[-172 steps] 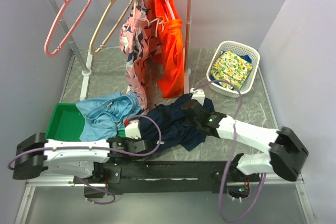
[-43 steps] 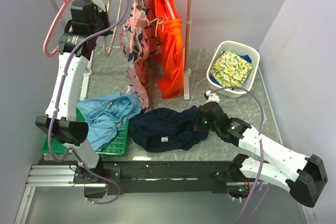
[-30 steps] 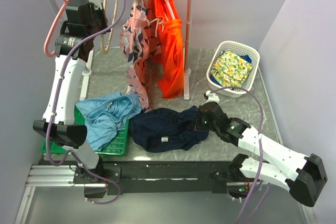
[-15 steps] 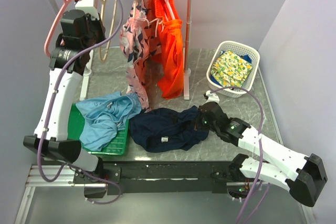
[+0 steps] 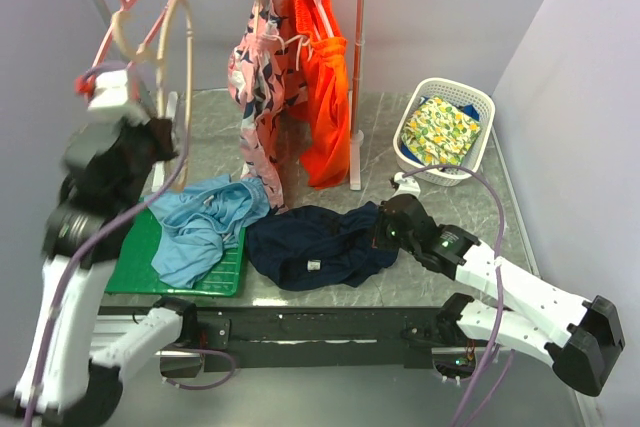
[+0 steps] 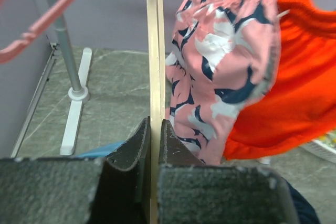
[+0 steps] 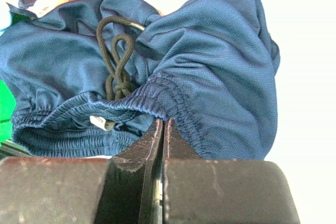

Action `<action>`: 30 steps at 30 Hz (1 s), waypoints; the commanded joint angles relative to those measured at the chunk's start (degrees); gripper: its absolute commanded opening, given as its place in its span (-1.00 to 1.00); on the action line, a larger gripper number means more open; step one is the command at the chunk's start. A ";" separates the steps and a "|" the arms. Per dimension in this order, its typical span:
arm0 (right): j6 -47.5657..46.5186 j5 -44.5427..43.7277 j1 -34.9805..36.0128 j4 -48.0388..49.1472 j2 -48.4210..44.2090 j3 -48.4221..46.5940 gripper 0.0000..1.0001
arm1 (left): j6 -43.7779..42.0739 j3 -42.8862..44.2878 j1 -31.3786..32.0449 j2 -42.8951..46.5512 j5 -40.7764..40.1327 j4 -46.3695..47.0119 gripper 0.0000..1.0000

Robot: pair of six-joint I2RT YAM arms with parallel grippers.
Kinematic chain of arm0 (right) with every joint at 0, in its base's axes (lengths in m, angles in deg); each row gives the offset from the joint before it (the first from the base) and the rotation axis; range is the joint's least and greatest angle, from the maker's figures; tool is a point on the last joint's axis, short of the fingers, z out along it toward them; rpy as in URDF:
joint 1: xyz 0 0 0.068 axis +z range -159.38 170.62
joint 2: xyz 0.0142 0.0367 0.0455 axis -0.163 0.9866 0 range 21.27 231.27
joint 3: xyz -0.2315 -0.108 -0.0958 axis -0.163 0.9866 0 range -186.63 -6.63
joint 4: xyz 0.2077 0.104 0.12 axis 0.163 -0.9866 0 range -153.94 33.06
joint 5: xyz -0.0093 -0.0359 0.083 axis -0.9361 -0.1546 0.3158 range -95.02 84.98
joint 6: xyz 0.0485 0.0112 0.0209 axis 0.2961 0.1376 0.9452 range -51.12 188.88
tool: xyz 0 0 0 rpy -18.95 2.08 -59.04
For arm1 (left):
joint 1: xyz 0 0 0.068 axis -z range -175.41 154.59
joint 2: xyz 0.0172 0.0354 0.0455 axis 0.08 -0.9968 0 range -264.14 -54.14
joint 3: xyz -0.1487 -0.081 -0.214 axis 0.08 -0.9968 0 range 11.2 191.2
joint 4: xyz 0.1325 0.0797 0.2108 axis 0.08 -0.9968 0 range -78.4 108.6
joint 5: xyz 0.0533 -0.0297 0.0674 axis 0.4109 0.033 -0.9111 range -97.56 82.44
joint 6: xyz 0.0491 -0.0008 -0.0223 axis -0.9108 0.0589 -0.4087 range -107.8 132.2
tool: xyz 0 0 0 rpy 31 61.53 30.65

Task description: Place the shorts on the hanger

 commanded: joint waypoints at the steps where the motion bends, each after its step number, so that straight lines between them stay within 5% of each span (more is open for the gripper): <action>1: -1.49 -3.73 0.18 -1.38 -0.99 -4.07 -1.00 | 2.77 -0.87 0.00 10.94 1.74 -2.75 -0.98; 9: -1.23 -7.17 0.35 -2.61 -3.09 -4.16 -1.00 | 5.13 1.15 -2.46 22.20 27.31 -14.68 -0.98; 13: -0.62 -8.74 0.27 -3.05 -3.53 -4.51 -1.00 | 6.72 -9.98 -0.09 24.76 37.53 -11.46 -0.98; 30: 1.93 -13.06 0.09 -1.91 -1.78 -1.87 -1.00 | 7.33 -20.82 24.69 20.01 28.05 -18.92 -0.98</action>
